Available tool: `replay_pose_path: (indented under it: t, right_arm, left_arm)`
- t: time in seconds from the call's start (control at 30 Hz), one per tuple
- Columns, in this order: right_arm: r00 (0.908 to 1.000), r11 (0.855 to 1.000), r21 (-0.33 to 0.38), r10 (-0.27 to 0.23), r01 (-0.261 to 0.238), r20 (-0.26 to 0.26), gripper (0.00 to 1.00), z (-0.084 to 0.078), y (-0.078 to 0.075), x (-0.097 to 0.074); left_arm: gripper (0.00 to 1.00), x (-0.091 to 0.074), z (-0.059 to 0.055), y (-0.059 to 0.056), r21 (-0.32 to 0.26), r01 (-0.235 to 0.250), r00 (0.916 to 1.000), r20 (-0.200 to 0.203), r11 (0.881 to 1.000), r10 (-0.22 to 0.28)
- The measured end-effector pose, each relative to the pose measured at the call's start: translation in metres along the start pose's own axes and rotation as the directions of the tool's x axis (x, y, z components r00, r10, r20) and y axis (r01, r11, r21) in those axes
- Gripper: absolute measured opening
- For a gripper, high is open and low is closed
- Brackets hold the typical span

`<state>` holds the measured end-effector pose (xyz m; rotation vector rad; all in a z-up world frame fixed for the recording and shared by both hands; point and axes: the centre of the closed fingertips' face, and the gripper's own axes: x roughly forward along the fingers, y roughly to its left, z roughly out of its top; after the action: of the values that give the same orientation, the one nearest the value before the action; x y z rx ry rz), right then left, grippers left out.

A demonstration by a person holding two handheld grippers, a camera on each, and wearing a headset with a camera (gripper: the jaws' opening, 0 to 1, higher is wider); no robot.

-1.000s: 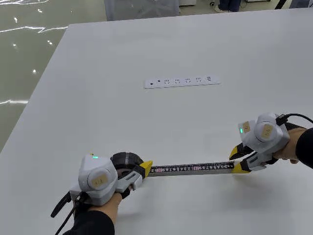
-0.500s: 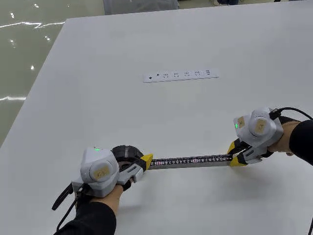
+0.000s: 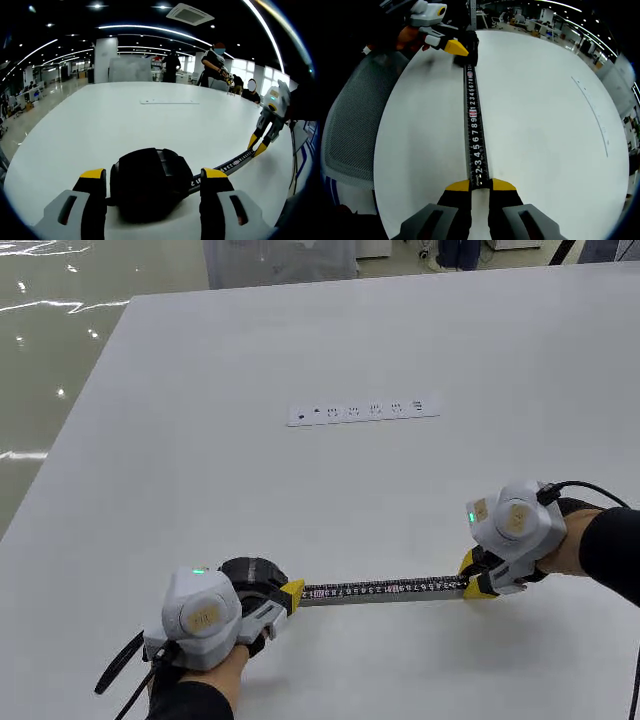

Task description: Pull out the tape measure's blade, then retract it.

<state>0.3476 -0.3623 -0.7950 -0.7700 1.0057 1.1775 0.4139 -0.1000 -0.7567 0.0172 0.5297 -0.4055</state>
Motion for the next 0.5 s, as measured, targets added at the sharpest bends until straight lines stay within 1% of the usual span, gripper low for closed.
replay_pose_path:
  t: [0.1, 0.13, 0.17, 0.2, 0.27, 0.3, 0.37, 0.4, 0.43, 0.5]
  right_arm:
    - [0.9999, 1.0, 0.009, 0.002, -0.002, -0.013, 0.07, 0.0, -0.0002, 0.0005]
    - [0.9998, 1.0, 0.017, 0.005, -0.004, -0.019, 0.07, -0.0003, -0.0008, 0.0007]
    - [0.9998, 1.0, 0.022, 0.007, -0.006, -0.021, 0.08, -0.0006, -0.0011, 0.0007]
    - [0.9996, 0.999, 0.031, 0.01, -0.009, -0.025, 0.08, -0.0006, -0.0013, 0.0009]
    - [0.9995, 0.999, 0.032, 0.012, -0.011, -0.029, 0.08, -0.0008, -0.0014, 0.0012]
    - [0.9995, 0.999, 0.035, 0.011, -0.01, -0.031, 0.08, -0.0012, -0.0015, 0.0012]
    - [0.9994, 0.999, 0.037, 0.005, -0.004, -0.033, 0.08, -0.0013, -0.0011, 0.0015]
    - [0.9994, 0.999, 0.044, 0.001, 0.001, -0.034, 0.08, -0.0011, -0.0014, 0.0013]
    - [0.9994, 0.998, 0.065, -0.001, 0.003, -0.036, 0.08, -0.0014, -0.0013, 0.0012]
    - [0.9992, 0.999, 0.044, -0.001, 0.003, -0.04, 0.08, -0.0012, -0.0019, 0.0012]
  left_arm:
    - [0.66, 0.0005, 0.0012, 0.0013, -0.015, -0.012, 0.9999, -0.004, 1.0, 0.012]
    - [0.66, 0.0011, 0.0004, 0.001, -0.031, -0.015, 0.9998, -0.016, 0.999, 0.014]
    - [0.65, 0.001, 0.0012, 0.0017, -0.045, -0.02, 0.9996, -0.019, 0.999, 0.019]
    - [0.65, 0.0011, 0.0026, 0.0022, -0.08, -0.022, 0.9996, -0.017, 0.997, 0.021]
    - [0.63, 0.0018, 0.0022, 0.0065, -0.087, -0.034, 0.9991, -0.028, 0.996, 0.032]
    - [0.62, 0.003, 0.0014, 0.006, -0.099, -0.031, 0.999, -0.035, 0.995, 0.027]
    - [0.62, 0.0038, 0.0011, 0.0058, -0.098, -0.036, 0.9983, -0.048, 0.995, 0.032]
    - [0.62, 0.0036, 0.0006, 0.0053, -0.092, -0.038, 0.9976, -0.061, 0.995, 0.032]
    - [0.61, 0.0033, 0.0009, 0.0052, -0.091, -0.038, 0.9972, -0.068, 0.995, 0.032]
    - [0.6, 0.0036, -0.0002, 0.0055, -0.087, -0.036, 0.9967, -0.076, 0.996, 0.029]
